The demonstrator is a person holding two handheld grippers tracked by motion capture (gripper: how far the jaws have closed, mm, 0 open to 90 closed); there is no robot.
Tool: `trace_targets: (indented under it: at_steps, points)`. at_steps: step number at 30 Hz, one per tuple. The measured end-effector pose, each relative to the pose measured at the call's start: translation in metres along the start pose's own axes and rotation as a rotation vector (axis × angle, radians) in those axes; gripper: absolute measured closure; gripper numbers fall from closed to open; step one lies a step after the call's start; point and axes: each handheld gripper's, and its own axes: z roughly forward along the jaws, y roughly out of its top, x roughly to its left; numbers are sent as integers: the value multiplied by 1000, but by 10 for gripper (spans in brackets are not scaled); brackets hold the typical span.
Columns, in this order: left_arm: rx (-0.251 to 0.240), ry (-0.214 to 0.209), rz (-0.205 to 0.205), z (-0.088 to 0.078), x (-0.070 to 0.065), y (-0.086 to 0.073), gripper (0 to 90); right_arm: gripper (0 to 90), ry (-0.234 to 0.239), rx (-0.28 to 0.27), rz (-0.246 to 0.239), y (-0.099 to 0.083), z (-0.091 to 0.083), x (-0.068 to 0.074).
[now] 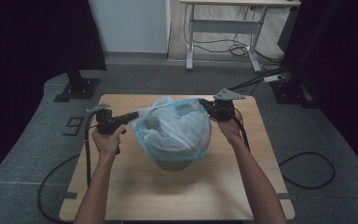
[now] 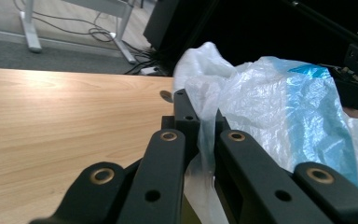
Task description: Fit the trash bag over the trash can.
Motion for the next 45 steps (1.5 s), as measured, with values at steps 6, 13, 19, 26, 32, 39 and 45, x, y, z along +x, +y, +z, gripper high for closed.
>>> trace_targets:
  at_steps: [6, 13, 19, 26, 32, 39, 45]
  points:
    - [3, 44, 2, 8, 5, 0, 896, 885, 15, 31, 51, -12, 19, -7]
    - [25, 78, -29, 24, 16, -3, 896, 885, 47, 52, 143, -28, 38, -11]
    - [39, 76, -43, 35, 20, -6, 896, 886, 72, 55, 210, -42, 49, -12]
    - [76, 55, -106, 46, 27, -10, 896, 887, 86, 95, 234, -51, 59, -6]
    - [124, 55, -145, 53, 31, -13, 896, 887, 102, 144, 261, -55, 63, -5]
    - [166, 81, -157, 52, 36, -18, 896, 887, 58, 244, 241, -64, 67, -4]
    - [183, 68, -158, 46, 38, -22, 896, 886, 65, 267, 274, -77, 61, -11]
